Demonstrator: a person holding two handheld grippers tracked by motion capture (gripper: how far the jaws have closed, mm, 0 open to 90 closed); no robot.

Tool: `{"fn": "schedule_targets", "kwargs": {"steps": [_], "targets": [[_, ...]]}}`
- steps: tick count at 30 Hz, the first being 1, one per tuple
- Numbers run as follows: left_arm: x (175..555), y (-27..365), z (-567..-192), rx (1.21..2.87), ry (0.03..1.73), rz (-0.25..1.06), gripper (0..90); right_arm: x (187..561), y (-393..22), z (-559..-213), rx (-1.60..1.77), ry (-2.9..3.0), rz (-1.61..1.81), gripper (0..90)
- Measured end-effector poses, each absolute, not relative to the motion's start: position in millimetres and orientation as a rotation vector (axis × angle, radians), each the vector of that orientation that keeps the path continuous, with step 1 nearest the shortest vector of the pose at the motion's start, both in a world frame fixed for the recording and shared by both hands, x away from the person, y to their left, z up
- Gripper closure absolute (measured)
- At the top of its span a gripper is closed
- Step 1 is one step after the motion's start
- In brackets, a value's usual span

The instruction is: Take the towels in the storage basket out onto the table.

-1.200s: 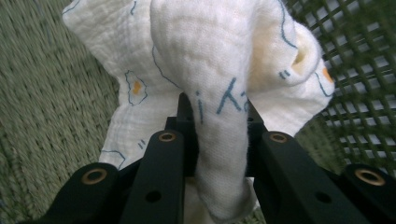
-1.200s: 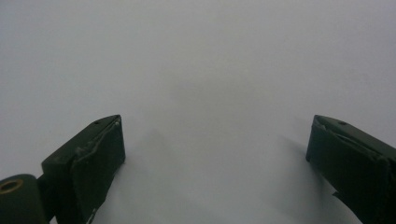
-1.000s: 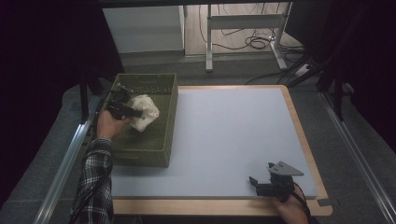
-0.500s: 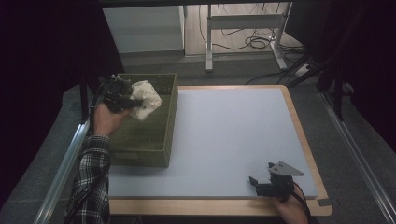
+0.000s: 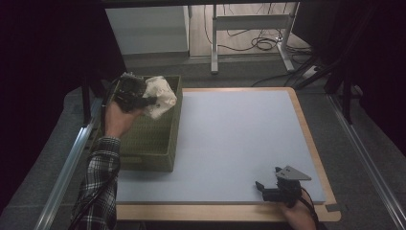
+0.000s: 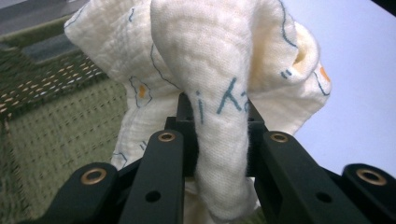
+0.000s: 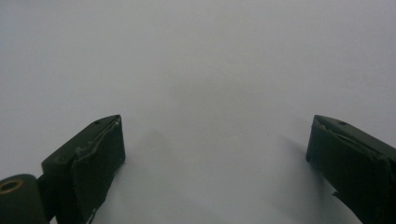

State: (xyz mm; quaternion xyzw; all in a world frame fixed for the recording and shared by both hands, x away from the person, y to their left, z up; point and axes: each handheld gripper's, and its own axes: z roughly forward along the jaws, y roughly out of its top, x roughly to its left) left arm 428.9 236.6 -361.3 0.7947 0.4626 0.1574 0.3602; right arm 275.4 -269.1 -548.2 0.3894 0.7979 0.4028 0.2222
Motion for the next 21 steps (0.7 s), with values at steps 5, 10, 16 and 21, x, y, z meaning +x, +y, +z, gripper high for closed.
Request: {"fn": "schedule_targets", "kwargs": {"steps": [5, 10, 16, 21], "targets": [[431.5, 222.5, -358.8, 2.057, 1.164, 0.392, 76.9, 275.4, -269.3, -548.0, 1.076, 2.206, 1.112, 4.6], [433.8, 206.9, -355.8, 2.066, 1.133, 0.386, 76.8, 275.4, -269.2, -548.1, 1.075, 2.206, 1.115, 4.6], [436.3, 189.1, -352.6, 2.072, 1.104, 0.379, 76.8, 275.4, -269.2, -548.2, 1.074, 2.206, 1.115, 4.6], [438.9, 172.0, -353.8, 2.090, 1.071, 0.368, 76.8, 275.4, -269.2, -548.2, 1.075, 2.206, 1.115, 4.6]]}}
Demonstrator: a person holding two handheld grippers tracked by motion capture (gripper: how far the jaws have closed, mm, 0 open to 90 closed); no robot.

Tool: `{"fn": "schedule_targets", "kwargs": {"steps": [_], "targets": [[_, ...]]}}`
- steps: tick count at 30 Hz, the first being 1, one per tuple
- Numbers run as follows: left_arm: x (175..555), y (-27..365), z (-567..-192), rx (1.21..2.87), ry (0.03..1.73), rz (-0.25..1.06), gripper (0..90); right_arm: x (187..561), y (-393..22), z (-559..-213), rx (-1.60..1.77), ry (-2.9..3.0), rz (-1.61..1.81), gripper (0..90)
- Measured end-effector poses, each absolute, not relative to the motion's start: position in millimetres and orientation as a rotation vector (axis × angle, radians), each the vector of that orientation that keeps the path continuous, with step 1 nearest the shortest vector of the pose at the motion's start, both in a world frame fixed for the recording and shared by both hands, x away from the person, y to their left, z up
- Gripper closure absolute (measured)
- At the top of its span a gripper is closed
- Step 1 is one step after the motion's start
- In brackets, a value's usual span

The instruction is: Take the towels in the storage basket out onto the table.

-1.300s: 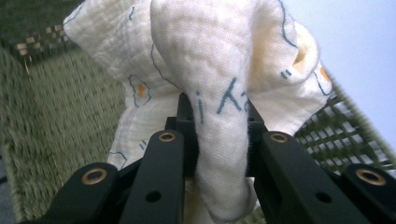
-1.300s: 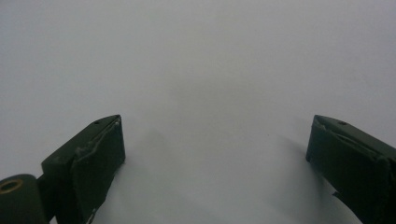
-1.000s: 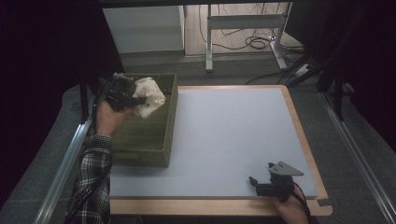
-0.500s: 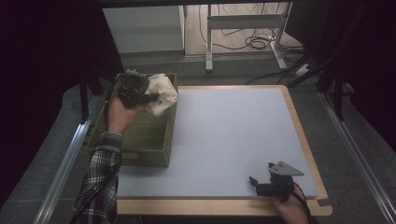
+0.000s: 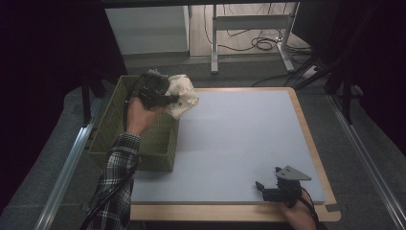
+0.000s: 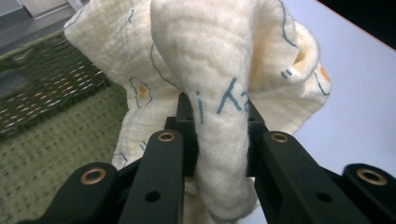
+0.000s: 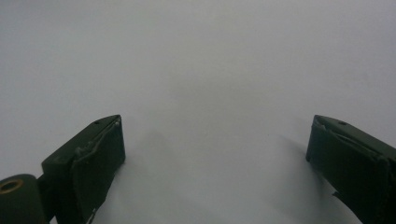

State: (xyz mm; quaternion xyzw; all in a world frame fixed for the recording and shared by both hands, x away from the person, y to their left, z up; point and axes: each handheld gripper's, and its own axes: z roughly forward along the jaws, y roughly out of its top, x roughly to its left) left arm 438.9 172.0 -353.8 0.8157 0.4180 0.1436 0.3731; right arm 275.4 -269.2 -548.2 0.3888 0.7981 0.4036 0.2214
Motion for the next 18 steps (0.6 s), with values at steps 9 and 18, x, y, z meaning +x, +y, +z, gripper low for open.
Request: {"fn": "schedule_targets", "kwargs": {"steps": [9, 18], "targets": [[444.4, 134.7, -358.9, 2.132, 1.002, 0.347, 76.6, 275.3, -269.2, -548.1, 1.076, 2.206, 1.117, 4.7], [444.5, 93.6, -376.8, 2.173, 0.931, 0.295, 76.4, 275.4, -269.4, -548.1, 1.076, 2.208, 1.117, 4.6]]}}
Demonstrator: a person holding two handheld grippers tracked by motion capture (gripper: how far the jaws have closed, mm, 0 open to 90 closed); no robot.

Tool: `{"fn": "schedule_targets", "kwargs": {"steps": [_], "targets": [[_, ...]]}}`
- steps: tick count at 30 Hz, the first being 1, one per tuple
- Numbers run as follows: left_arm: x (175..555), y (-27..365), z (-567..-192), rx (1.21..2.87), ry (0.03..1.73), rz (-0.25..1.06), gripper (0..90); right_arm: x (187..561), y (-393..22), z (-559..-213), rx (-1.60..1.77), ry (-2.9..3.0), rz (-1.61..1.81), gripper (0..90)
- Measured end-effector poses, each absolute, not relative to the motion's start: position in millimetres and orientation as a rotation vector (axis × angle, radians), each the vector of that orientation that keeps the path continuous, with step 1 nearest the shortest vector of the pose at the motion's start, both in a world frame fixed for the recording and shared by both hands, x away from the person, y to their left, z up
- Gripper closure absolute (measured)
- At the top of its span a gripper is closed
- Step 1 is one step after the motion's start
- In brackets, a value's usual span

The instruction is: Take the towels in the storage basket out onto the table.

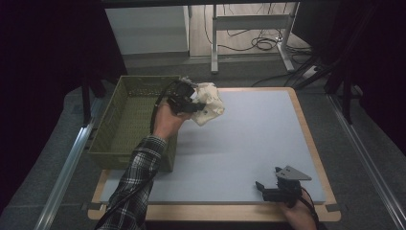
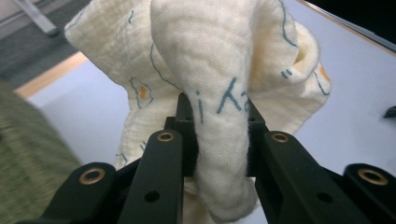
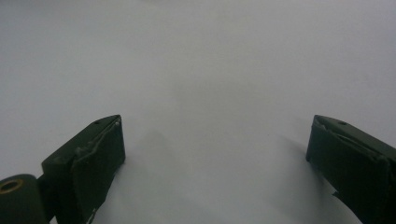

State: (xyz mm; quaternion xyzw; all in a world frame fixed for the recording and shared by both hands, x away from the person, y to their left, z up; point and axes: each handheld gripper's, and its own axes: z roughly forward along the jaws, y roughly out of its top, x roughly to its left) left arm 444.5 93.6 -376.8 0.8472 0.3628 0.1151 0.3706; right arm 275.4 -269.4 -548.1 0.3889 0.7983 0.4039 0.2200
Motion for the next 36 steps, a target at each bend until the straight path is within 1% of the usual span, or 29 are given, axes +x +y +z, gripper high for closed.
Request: {"fn": "schedule_targets", "kwargs": {"steps": [13, 20, 26, 31, 36], "targets": [[441.0, 48.4, -404.2, 2.218, 0.862, 0.224, 75.9, 275.4, -269.6, -548.0, 1.073, 2.209, 1.114, 4.6], [433.7, 21.4, -429.9, 2.251, 0.818, 0.186, 75.7, 275.4, -269.6, -548.0, 1.073, 2.209, 1.114, 4.6], [430.4, 10.0, -450.0, 2.263, 0.810, 0.149, 75.7, 275.3, -269.6, -548.0, 1.073, 2.210, 1.114, 4.6], [424.7, 1.7, -467.0, 2.284, 0.807, 0.157, 75.7, 275.4, -269.6, -548.1, 1.074, 2.209, 1.115, 4.6], [420.6, -4.4, -485.9, 2.312, 0.783, 0.133, 74.2, 275.3, -269.5, -548.1, 1.075, 2.209, 1.115, 4.6]]}}
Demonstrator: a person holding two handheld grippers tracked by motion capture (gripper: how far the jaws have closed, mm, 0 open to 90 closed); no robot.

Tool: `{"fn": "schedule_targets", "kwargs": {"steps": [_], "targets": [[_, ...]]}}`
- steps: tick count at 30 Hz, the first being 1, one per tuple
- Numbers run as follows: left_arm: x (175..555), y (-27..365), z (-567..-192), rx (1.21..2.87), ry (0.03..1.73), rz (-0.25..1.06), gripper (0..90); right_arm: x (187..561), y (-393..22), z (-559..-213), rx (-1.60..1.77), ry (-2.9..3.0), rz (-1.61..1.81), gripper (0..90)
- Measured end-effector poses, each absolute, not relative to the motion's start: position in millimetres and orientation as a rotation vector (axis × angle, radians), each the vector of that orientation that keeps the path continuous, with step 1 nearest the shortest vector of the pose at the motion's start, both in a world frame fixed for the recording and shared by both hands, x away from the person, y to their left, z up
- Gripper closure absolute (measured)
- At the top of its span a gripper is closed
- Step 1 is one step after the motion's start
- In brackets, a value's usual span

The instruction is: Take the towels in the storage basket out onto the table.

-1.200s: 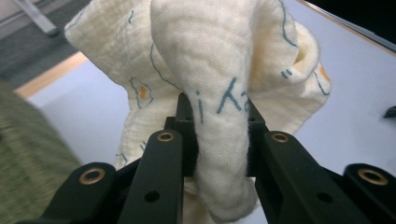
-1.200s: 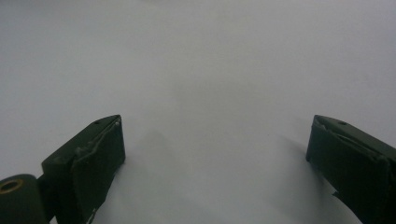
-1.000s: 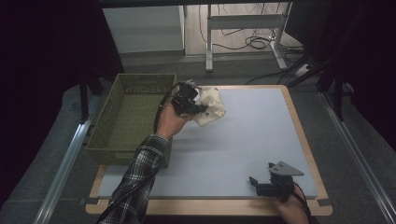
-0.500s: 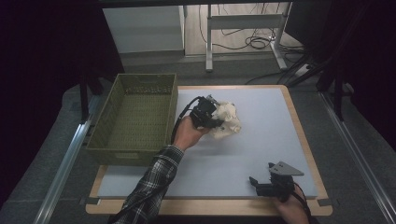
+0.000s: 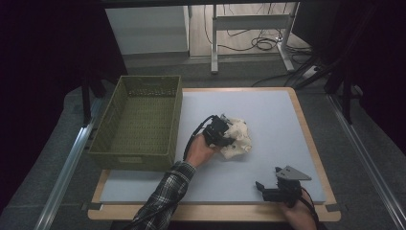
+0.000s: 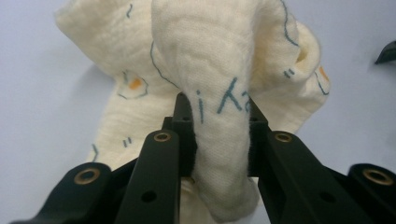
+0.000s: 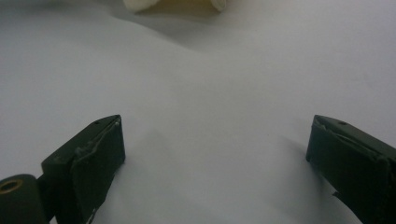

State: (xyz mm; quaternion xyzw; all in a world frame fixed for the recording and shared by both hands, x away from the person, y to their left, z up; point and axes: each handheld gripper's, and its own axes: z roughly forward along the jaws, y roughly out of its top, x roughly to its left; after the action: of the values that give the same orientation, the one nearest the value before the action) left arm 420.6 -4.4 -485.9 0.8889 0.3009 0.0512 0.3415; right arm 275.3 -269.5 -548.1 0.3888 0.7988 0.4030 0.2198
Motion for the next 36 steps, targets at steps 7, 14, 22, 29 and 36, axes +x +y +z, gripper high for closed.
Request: {"fn": "schedule_targets", "kwargs": {"steps": [7, 14, 22, 29, 36], "targets": [[417.6, -5.2, -500.8, 2.273, 0.793, 0.079, 45.1, 275.5, -269.7, -548.1, 1.071, 2.209, 1.114, 4.7], [404.6, 7.7, -491.0, 2.239, 0.787, 0.113, 21.2, 275.7, -270.0, -546.0, 1.066, 2.233, 1.096, 4.3], [384.8, 31.3, -484.6, 2.189, 0.810, 0.147, 20.8, 276.6, -269.8, -540.3, 1.067, 2.297, 1.055, 4.9], [371.0, 42.2, -492.3, 2.165, 0.835, 0.160, 21.4, 283.5, -269.9, -530.5, 1.100, 2.339, 1.090, 14.7], [361.5, 52.2, -509.9, 2.187, 0.880, 0.210, 24.2, 311.8, -257.4, -512.1, 1.065, 2.364, 1.143, 28.0]]}}
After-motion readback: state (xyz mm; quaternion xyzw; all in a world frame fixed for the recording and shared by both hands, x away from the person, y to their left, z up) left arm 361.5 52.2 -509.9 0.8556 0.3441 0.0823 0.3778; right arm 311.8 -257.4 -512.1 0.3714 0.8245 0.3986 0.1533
